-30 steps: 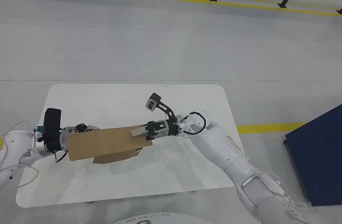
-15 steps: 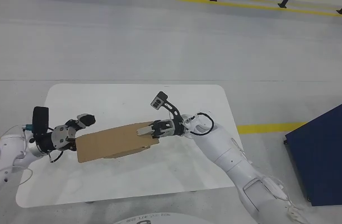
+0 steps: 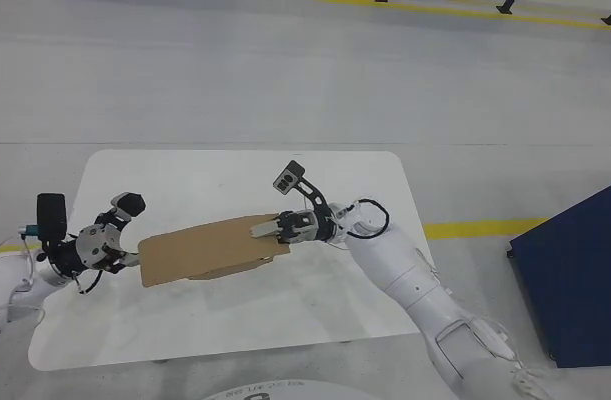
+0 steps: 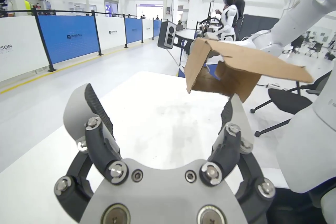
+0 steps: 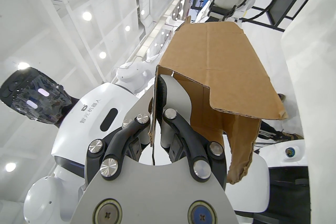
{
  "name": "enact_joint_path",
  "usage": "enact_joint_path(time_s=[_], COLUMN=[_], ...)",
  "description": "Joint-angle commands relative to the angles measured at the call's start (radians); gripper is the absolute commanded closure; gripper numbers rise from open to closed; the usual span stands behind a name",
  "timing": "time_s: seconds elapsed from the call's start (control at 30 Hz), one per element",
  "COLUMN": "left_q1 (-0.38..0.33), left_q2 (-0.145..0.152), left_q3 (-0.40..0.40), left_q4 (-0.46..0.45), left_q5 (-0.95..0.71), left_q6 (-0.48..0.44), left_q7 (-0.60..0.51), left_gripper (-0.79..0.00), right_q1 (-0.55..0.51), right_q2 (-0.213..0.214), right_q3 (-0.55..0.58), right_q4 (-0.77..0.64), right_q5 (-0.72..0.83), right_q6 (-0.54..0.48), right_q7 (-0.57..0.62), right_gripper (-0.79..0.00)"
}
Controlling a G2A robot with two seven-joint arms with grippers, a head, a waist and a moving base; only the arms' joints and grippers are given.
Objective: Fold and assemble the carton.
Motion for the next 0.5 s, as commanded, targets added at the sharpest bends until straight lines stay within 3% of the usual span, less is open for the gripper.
enact_joint_path(time_s=[0.0,0.13,0.23,0.33,0.47], left_q1=[0.021,0.053,0.079,0.119,0.147], left_q2=[-0.001,0.004,0.007,0.012,0.021], left_q3=[-0.014,-0.039,-0.051,-0.059,-0.083], left_q4=[-0.044,-0.092,-0.159,-0.259,-0.368], left_q5=[0.026,0.11,0.222,0.323,0.377], left_q6=[0.161,0.242,0.337,0.428,0.396], left_q7=[-0.027,-0.067,-0.157,-0.259,-0.323], left_gripper=[-0.785,-0.785,-0.763,-0.677,-0.539], right_q1=[0.012,0.035,0.056,0.077,0.097], right_q2=[-0.002,-0.009,-0.018,-0.026,-0.037], right_q3=[0.028,0.043,0.03,0.009,-0.017], right_q4=[0.041,0.108,0.135,0.162,0.176], right_q5=[0.096,0.182,0.19,0.185,0.168], right_q6=[0.067,0.142,0.18,0.239,0.281], right_q7=[-0.024,-0.044,-0.094,-0.138,-0.154], right_gripper=[0.0,0.0,0.0,0.0,0.0])
